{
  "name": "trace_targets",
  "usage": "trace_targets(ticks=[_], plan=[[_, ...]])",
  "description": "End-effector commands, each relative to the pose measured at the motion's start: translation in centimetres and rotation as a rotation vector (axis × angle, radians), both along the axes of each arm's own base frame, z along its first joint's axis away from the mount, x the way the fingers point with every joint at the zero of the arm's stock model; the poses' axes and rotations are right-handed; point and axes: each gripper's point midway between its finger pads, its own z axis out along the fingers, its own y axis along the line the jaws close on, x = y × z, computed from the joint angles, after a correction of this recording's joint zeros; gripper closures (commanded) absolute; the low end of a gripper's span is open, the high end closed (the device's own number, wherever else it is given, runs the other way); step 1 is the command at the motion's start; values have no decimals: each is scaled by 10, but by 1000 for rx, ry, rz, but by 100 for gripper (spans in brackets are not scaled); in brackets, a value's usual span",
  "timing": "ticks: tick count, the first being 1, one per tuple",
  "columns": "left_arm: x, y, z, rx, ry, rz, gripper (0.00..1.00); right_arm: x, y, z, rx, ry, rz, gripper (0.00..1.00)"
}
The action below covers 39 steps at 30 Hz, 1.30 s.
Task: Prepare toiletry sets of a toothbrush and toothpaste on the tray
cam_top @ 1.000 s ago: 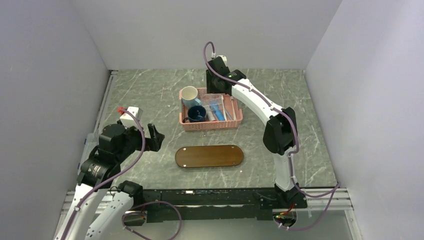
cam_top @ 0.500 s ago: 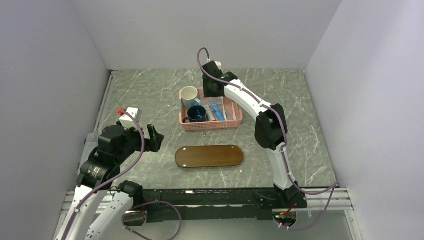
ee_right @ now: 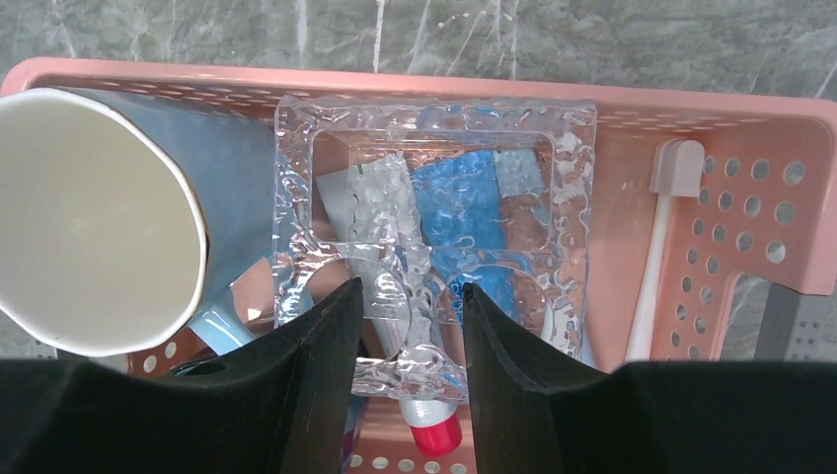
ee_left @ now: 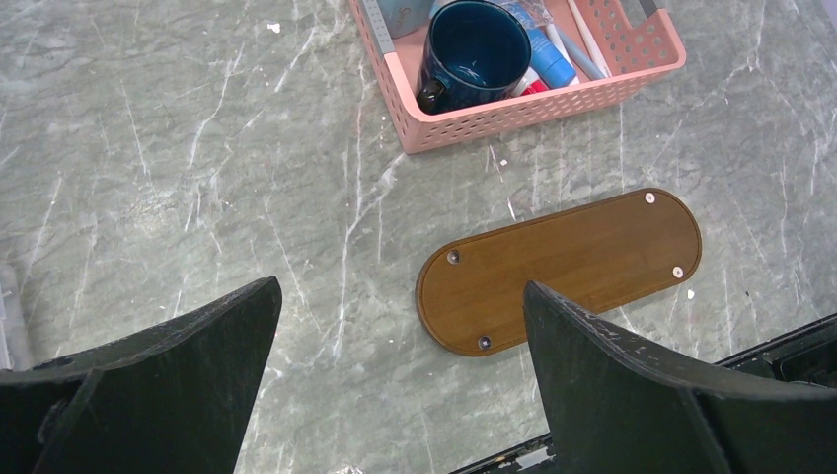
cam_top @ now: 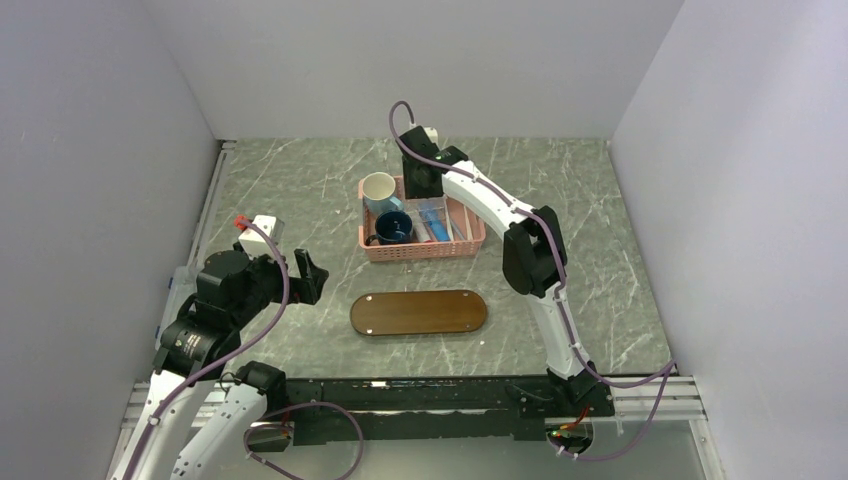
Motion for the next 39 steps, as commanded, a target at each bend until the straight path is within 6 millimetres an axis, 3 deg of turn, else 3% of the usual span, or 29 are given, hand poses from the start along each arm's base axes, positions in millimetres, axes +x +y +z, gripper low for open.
trace_targets(ticks=[1, 11, 16, 39], plan=[[5, -1, 10, -6, -49, -4, 1, 6, 2, 13, 2, -34, -17, 57], [5, 0, 9, -2, -47, -1, 1, 1, -5, 9, -28, -26, -21, 76], [5, 1, 9, -2, -48, 4, 1, 0, -8, 12, -34, -29, -27, 100], [7, 3, 7, 9, -39, 20, 1, -7, -28, 87, 17, -190, -82, 100]])
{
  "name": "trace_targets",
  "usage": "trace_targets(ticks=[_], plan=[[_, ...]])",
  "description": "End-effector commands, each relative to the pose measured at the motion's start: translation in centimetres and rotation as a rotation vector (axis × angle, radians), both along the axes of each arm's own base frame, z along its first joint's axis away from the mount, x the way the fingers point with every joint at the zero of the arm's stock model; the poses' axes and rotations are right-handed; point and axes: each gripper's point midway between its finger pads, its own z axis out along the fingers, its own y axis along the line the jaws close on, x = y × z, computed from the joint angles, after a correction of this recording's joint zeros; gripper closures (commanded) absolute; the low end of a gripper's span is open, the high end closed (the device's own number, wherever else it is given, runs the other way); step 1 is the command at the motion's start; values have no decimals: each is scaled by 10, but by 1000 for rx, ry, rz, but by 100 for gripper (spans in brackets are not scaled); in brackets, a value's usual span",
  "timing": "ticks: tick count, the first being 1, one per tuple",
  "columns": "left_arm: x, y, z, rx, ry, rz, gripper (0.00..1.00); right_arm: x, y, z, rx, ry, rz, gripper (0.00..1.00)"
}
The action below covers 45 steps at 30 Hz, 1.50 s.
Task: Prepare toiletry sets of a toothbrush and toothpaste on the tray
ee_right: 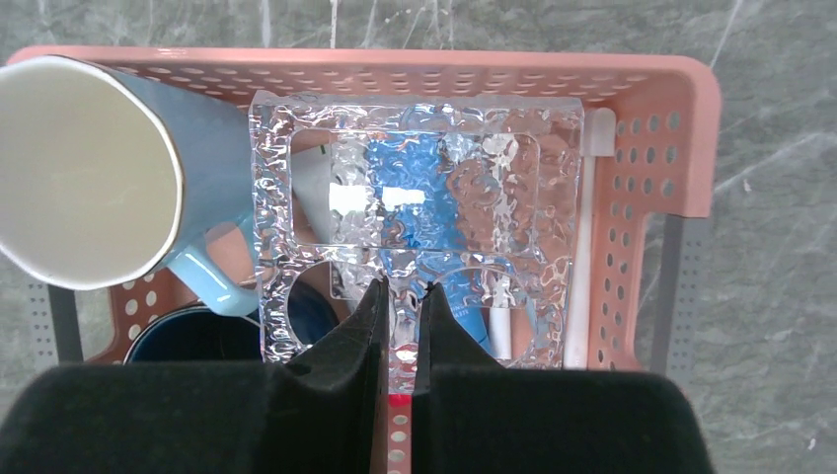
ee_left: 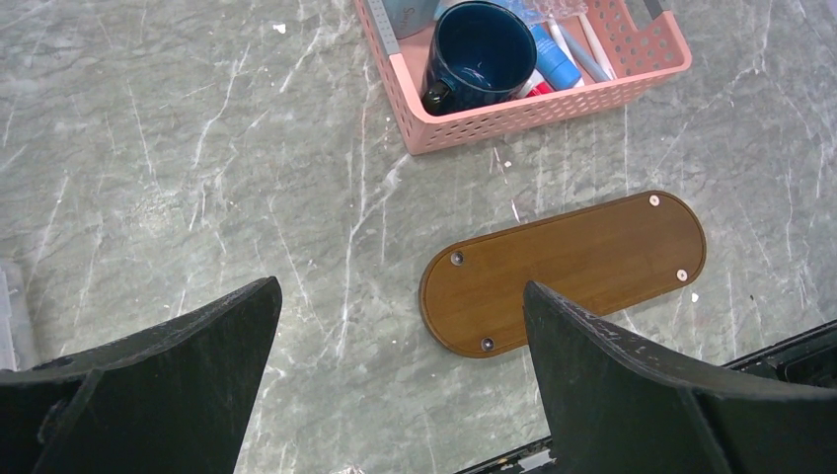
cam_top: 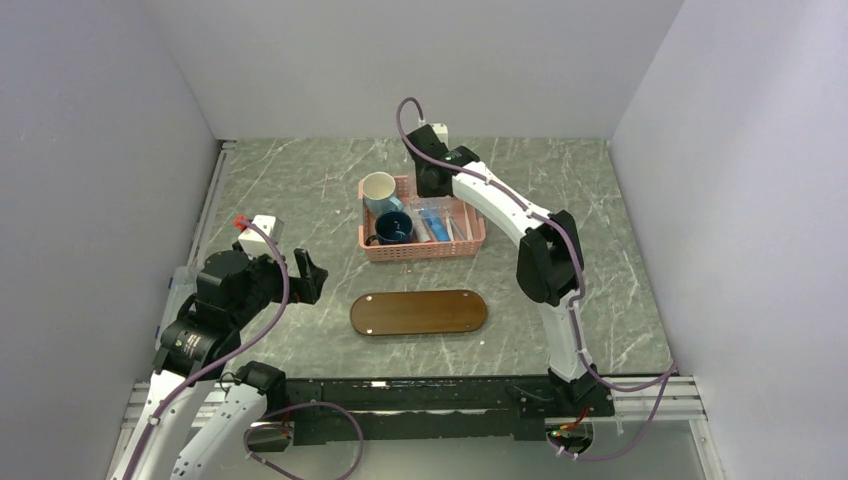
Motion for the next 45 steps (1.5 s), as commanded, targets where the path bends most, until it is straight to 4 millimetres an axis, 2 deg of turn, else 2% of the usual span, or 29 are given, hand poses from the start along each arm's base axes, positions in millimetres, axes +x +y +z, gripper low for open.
trace_targets(ticks=[1, 8, 13, 19, 24, 31, 45], plan=[[6, 2, 7, 6, -38, 12, 1, 7, -7, 65, 51, -154, -39, 100], [7, 2, 6, 9, -36, 16, 1, -1, -19, 93, 57, -199, -51, 100], [7, 3, 7, 9, -37, 18, 1, -18, -24, 107, 69, -213, -41, 100], [7, 5, 6, 13, -36, 27, 1, -48, -29, 122, 87, -231, -32, 100], [7, 7, 7, 16, -40, 37, 1, -85, -30, 126, 119, -229, -13, 100], [6, 7, 8, 11, -46, 39, 1, -131, -34, 117, 171, -199, -10, 100], [2, 8, 11, 0, -62, 41, 1, -209, -13, 72, 174, -115, -68, 100]])
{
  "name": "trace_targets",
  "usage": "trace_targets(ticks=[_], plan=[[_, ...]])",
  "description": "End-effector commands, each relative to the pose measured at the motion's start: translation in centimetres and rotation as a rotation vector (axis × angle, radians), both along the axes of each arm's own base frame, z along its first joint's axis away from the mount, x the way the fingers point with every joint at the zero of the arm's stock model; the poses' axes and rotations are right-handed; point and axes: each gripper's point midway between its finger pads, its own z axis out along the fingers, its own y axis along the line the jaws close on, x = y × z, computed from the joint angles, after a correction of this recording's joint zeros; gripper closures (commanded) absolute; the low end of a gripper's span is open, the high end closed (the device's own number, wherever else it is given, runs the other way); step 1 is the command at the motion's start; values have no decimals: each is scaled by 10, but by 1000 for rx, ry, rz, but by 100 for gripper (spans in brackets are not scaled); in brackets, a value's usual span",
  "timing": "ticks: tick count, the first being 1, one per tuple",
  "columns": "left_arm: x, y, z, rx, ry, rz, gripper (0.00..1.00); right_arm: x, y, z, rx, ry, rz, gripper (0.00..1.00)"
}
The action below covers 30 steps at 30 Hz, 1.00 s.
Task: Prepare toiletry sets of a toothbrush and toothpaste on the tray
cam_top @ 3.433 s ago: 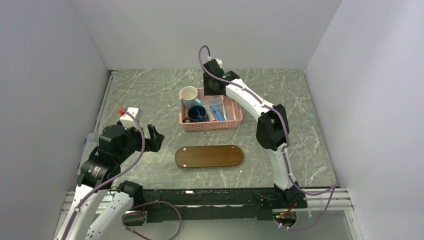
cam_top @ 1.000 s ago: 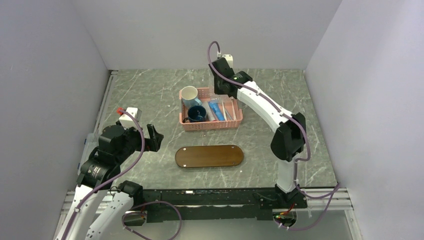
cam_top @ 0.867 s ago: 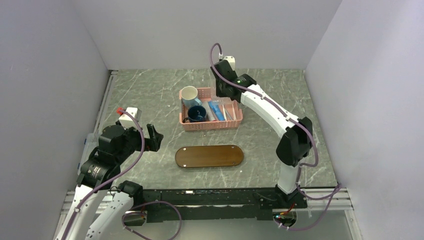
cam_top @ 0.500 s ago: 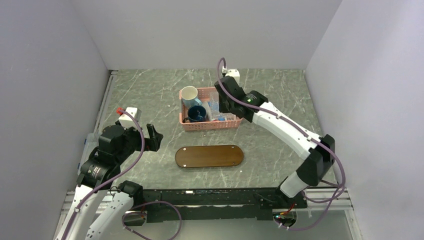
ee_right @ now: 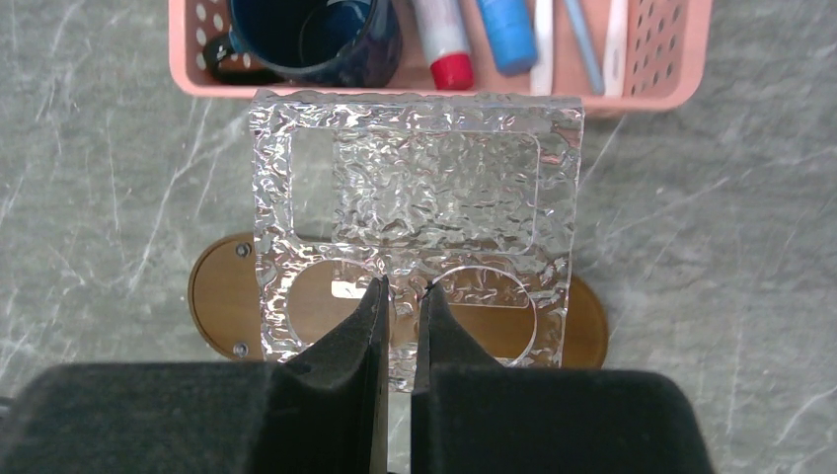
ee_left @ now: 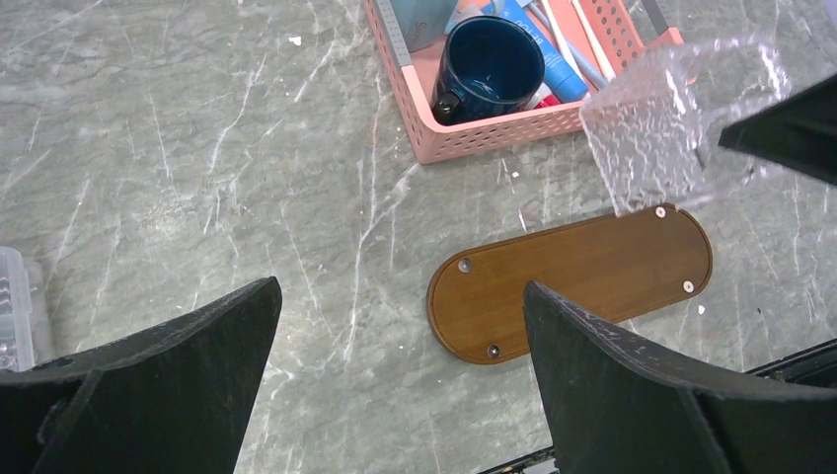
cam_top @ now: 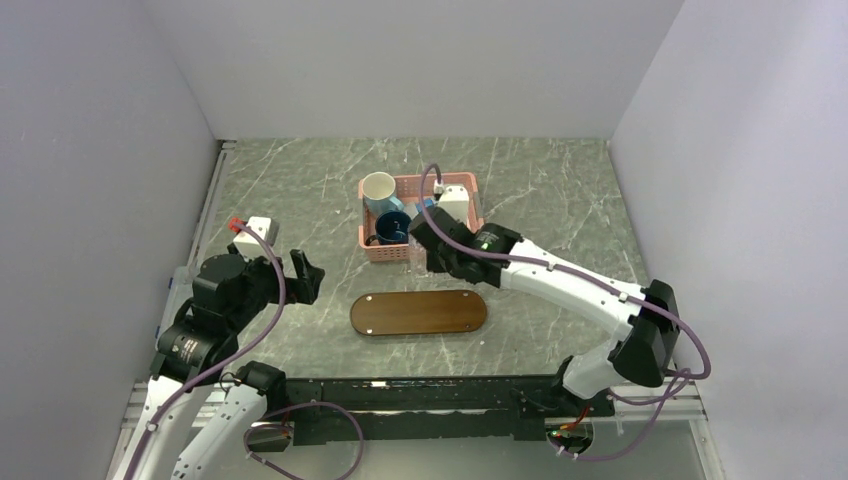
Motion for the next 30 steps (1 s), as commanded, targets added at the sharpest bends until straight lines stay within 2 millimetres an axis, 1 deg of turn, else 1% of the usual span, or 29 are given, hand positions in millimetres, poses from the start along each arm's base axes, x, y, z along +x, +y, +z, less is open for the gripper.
trace_targets(ticks=[1, 6, 12, 20, 30], plan=[[3, 3, 7, -2, -37, 15, 1, -14, 2, 6, 47, -31, -96, 100], [2, 3, 7, -5, -40, 16, 1, -35, 16, -9, 53, 2, -98, 100], [1, 3, 8, -6, -42, 16, 0, -53, 29, -24, 35, 41, -86, 100], [0, 3, 8, -9, -48, 16, 1, -65, 32, -45, -8, 82, -90, 100], [1, 3, 7, -4, -41, 15, 1, -71, 37, -66, -1, 118, -74, 100]])
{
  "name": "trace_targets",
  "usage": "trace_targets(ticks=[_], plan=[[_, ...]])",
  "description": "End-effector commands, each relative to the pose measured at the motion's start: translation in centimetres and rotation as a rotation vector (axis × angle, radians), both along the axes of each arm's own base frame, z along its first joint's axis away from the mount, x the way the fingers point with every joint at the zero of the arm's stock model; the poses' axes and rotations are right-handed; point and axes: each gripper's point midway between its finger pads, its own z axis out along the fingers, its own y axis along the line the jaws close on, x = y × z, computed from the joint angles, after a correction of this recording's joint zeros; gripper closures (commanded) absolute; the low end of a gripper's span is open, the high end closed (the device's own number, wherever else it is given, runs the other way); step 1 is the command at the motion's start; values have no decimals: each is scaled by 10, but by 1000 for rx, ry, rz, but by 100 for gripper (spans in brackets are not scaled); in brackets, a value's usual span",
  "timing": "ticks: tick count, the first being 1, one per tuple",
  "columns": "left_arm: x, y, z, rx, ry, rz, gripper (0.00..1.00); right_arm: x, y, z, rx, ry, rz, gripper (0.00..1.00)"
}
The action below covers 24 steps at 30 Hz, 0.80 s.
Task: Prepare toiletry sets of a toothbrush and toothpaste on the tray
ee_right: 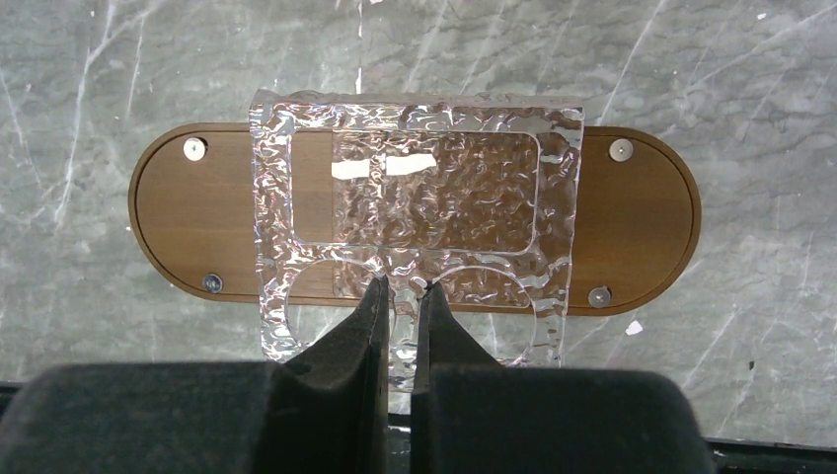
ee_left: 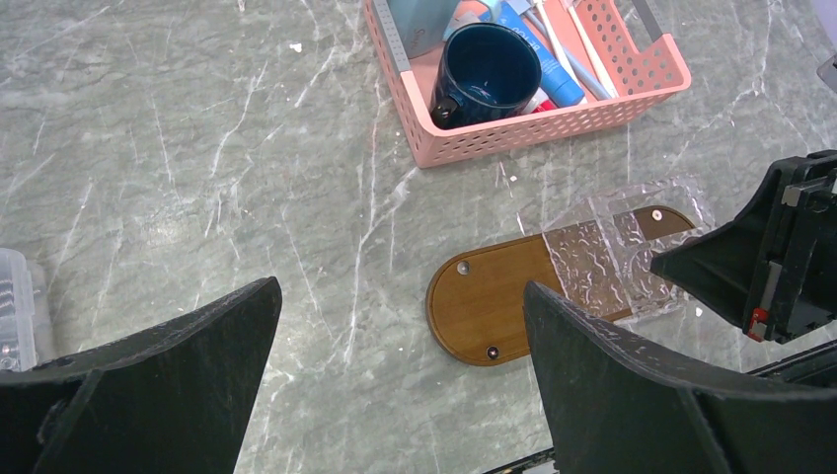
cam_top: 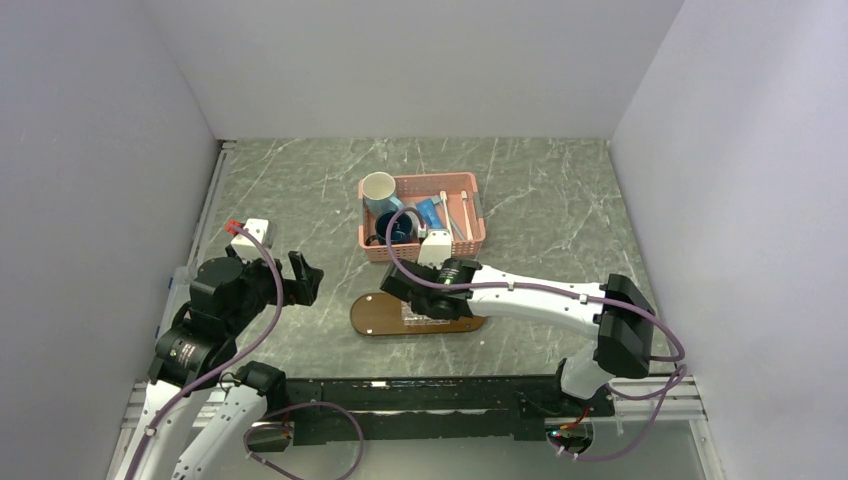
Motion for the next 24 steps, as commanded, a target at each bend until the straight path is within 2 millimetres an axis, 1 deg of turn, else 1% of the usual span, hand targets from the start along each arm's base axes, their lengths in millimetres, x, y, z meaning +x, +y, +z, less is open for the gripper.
trace_targets(ticks=[1, 4, 10, 15, 24], plan=[[4, 2, 4, 2, -22, 14, 1, 2, 11, 3, 55, -17, -11, 100], [4, 2, 4, 1, -24, 13, 1, -1, 16, -1, 72, -6, 8, 100], [5, 2, 3, 3, -19, 13, 1, -3, 18, -8, 73, 7, 25, 100], [5, 2, 3, 3, -20, 13, 1, -2, 21, -9, 77, 8, 33, 100], [5, 2, 3, 2, -22, 14, 1, -4, 19, -15, 59, 14, 40, 100]])
